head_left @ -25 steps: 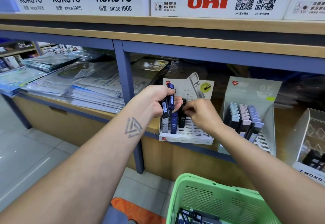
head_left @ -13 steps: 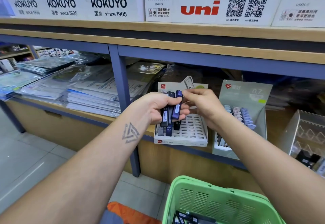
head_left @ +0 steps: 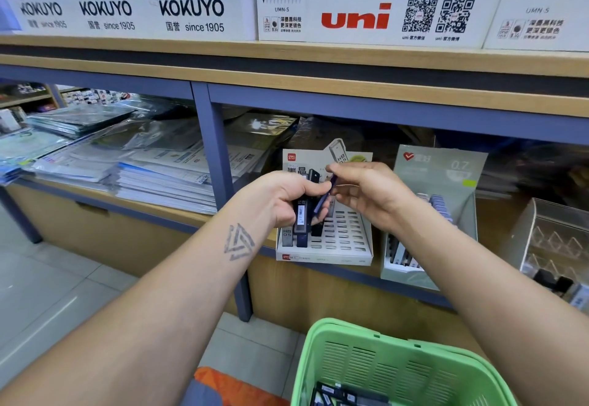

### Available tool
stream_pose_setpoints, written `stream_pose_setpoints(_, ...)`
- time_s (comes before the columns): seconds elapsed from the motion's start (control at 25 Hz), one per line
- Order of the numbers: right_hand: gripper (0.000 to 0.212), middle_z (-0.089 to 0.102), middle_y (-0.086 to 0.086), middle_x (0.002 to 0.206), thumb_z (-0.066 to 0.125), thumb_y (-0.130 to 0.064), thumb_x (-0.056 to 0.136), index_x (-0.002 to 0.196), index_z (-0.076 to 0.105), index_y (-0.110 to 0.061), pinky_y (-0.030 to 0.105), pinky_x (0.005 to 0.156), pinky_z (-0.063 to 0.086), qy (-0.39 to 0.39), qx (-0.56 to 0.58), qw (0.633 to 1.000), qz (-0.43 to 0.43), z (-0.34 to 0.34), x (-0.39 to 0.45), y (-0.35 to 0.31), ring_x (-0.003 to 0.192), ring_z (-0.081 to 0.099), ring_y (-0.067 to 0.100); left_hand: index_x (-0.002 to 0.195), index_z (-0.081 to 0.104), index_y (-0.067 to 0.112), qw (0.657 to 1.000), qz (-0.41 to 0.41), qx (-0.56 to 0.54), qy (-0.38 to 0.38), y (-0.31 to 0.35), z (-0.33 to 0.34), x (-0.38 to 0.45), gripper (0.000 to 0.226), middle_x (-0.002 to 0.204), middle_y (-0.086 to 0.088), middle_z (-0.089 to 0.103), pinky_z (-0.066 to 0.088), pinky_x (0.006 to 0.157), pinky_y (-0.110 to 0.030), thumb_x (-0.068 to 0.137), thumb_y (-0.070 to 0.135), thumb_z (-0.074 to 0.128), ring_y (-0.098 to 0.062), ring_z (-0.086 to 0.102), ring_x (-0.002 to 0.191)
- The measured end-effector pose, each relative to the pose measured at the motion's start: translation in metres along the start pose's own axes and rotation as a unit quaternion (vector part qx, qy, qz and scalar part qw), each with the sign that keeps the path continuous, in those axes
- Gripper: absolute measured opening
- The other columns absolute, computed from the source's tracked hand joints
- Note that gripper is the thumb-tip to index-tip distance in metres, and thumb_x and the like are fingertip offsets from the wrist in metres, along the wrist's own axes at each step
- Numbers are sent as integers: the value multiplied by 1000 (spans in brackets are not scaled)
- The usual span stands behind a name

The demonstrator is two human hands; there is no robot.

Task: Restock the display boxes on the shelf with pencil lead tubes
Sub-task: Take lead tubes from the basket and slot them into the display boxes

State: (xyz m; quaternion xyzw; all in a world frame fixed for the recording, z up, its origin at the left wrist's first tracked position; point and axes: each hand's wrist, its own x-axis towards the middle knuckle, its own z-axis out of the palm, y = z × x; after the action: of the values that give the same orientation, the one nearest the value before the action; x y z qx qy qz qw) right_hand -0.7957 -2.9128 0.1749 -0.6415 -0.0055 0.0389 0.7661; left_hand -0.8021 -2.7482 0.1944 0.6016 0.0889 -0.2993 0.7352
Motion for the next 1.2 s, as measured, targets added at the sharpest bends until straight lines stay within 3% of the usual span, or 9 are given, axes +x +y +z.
stream_pose_setpoints(0.16,23,70,16,93,68,5,90,111,71,-3,24,65,58,53,-131,988,-57,3,5,-7,71,68,18,91,65,-2,1000,16,-6,20,1,-4,3,15,80,-16,70,61,69,-42,100,5,56,-27,68,73)
stream_pose_setpoints(0.24,22,70,13,85,69,6,88,106,72,-7,20,59,55,64,-160,982,-75,0,5,-11,68,67,15,98,64,0,999,20,9,35,2,-7,3,15,89,-17,70,58,82,-49,102,7,52,-31,69,88)
stream_pose_setpoints(0.32,18,69,12,82,71,6,87,97,72,-9,19,59,55,53,-186,977,-92,-3,3,-13,71,67,16,98,62,2,998,27,15,62,4,-11,4,14,86,-15,69,53,87,-47,104,8,50,-30,66,95)
stream_pose_setpoints(0.36,18,67,10,79,71,6,87,97,73,-9,20,61,56,47,-201,973,-100,-5,2,-13,72,66,17,94,61,3,997,31,12,76,5,-12,5,15,77,-13,69,55,83,-43,103,9,51,-26,67,87)
stream_pose_setpoints(0.44,19,64,6,76,73,4,86,98,74,-11,24,67,60,56,-257,957,-122,-11,5,-12,74,67,19,88,60,3,995,30,1,91,8,-12,6,18,59,-8,64,58,58,-28,103,10,53,-16,62,57)
stream_pose_setpoints(0.52,19,68,5,85,75,-2,85,97,74,-16,33,74,61,90,-392,903,-153,-19,16,-9,81,70,23,86,58,3,995,30,-7,96,9,-10,7,20,55,-6,60,45,40,-18,103,9,51,-10,51,44)
stream_pose_setpoints(0.64,16,71,7,98,73,-9,86,99,72,-20,39,81,58,117,-580,783,-192,-24,31,1,92,67,28,85,57,1,995,27,-4,94,10,-7,9,20,56,-9,62,41,38,-16,102,7,48,-11,49,46)
stream_pose_setpoints(0.84,11,65,14,94,62,-3,87,92,60,-13,40,72,55,147,-649,722,-191,-19,49,17,84,62,36,81,55,0,996,32,6,84,14,0,9,22,58,-12,65,41,37,-16,99,2,44,-12,50,43)
stream_pose_setpoints(1.2,14,65,13,96,63,2,84,85,59,-11,31,68,43,132,-643,735,-170,-19,64,26,88,62,36,86,56,1,996,36,21,85,15,-1,14,15,60,-12,66,41,38,-16,98,0,46,-12,51,42)
